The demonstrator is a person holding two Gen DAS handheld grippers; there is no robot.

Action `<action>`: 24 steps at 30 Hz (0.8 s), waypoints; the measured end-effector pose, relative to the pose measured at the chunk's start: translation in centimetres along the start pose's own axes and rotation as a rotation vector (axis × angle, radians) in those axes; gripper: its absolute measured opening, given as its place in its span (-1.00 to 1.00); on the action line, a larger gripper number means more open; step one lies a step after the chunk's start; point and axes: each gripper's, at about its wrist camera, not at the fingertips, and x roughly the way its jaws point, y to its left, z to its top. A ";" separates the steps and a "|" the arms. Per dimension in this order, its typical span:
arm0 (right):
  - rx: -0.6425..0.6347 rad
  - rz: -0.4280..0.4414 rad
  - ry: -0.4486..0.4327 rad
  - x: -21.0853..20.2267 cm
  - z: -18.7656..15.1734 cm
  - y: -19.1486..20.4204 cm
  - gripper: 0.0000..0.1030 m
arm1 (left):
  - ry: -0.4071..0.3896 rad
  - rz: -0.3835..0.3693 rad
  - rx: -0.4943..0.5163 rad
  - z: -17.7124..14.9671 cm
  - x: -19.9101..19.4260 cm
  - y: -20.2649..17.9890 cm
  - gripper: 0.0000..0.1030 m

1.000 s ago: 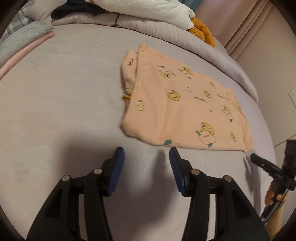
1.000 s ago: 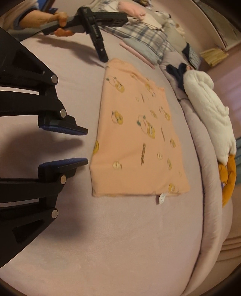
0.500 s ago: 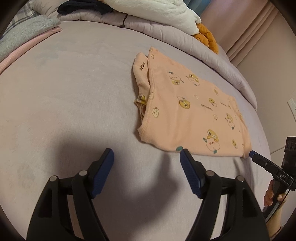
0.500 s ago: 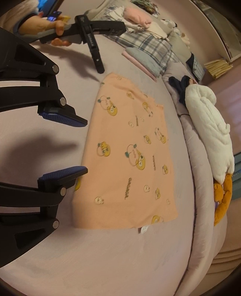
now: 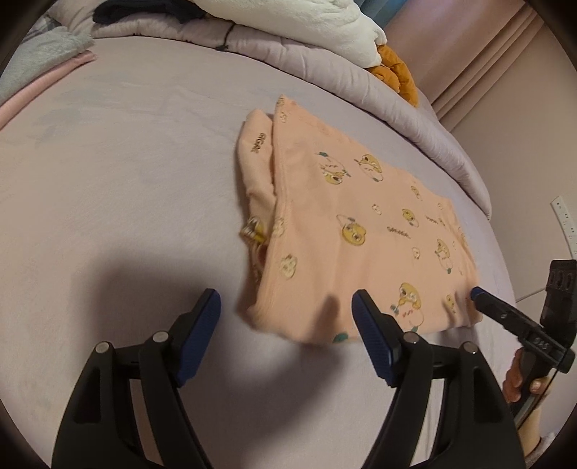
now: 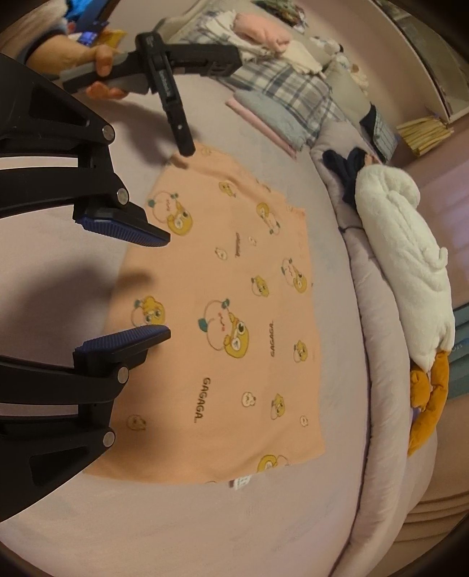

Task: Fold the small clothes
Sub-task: 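Move both grippers over the folded shirt toward its side edge, then grasp the side edge of the folded shirt with the left gripper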

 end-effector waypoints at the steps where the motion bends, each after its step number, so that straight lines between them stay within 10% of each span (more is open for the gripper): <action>1: -0.002 -0.028 0.000 0.1 0.1 0.1 -0.12 | 0.005 -0.008 0.001 0.3 0.3 -0.1 0.46; 24: -0.063 -0.108 -0.064 2.2 3.5 0.7 -0.12 | 0.020 -0.084 -0.047 3.6 3.1 -1.1 0.59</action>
